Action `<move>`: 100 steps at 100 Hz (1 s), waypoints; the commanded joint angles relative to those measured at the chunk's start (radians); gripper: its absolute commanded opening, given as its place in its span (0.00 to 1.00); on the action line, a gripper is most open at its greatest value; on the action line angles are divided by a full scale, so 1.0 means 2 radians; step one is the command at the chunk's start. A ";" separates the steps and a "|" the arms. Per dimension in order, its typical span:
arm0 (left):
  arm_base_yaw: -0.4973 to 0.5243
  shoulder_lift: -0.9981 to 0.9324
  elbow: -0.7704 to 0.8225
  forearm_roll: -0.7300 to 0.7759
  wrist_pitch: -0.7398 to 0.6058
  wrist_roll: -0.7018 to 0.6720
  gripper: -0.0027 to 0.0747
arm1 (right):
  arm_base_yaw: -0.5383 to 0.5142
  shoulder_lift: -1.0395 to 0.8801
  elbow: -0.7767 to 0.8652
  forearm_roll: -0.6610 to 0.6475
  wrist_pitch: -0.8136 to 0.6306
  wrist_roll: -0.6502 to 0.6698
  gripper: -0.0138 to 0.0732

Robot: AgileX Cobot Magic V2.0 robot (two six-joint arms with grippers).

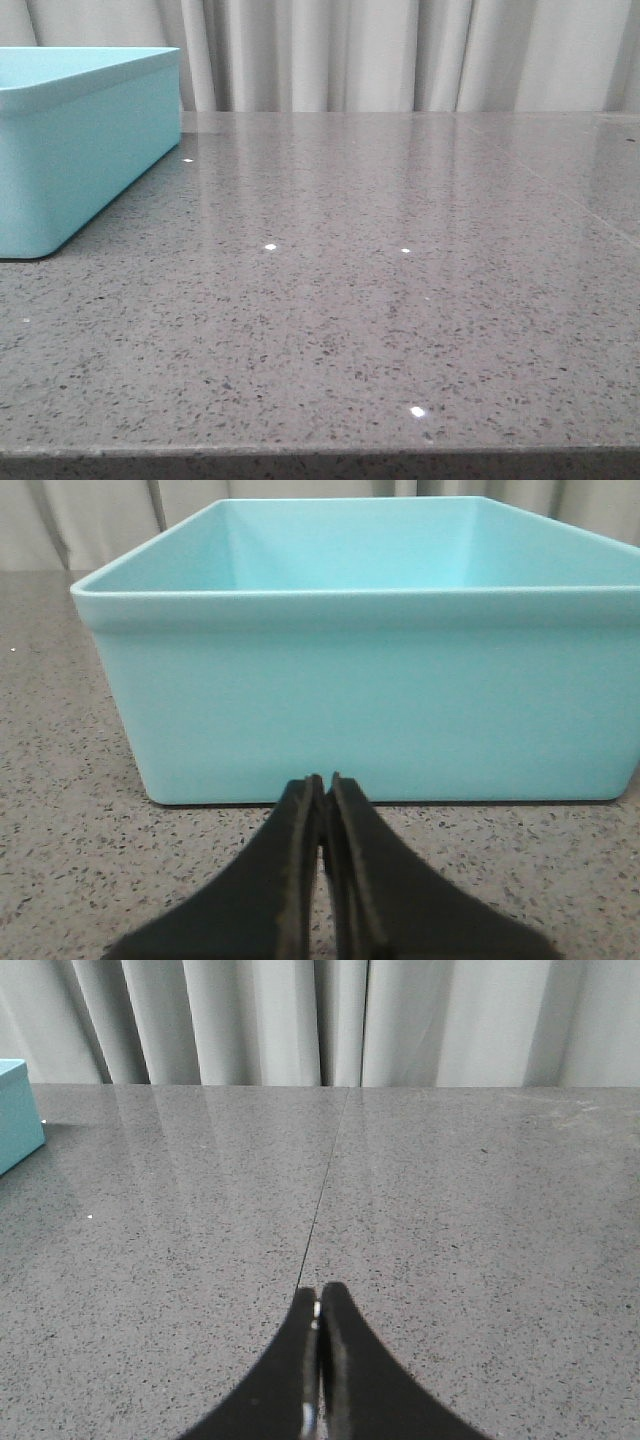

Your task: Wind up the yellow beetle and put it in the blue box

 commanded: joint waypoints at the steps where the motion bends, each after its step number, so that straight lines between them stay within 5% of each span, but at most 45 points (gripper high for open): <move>1: -0.004 -0.016 0.012 -0.004 -0.037 -0.004 0.01 | 0.000 0.006 -0.011 -0.012 -0.040 -0.003 0.08; 41: -0.004 -0.016 0.012 -0.004 -0.037 -0.004 0.01 | -0.008 0.006 0.001 -0.026 -0.063 -0.003 0.08; 79: -0.004 -0.016 0.012 -0.004 -0.037 -0.004 0.01 | -0.071 -0.015 0.123 -0.016 -0.315 -0.010 0.08; 100: -0.004 -0.016 0.012 -0.004 -0.037 -0.004 0.01 | -0.099 -0.037 0.178 0.029 -0.342 -0.060 0.08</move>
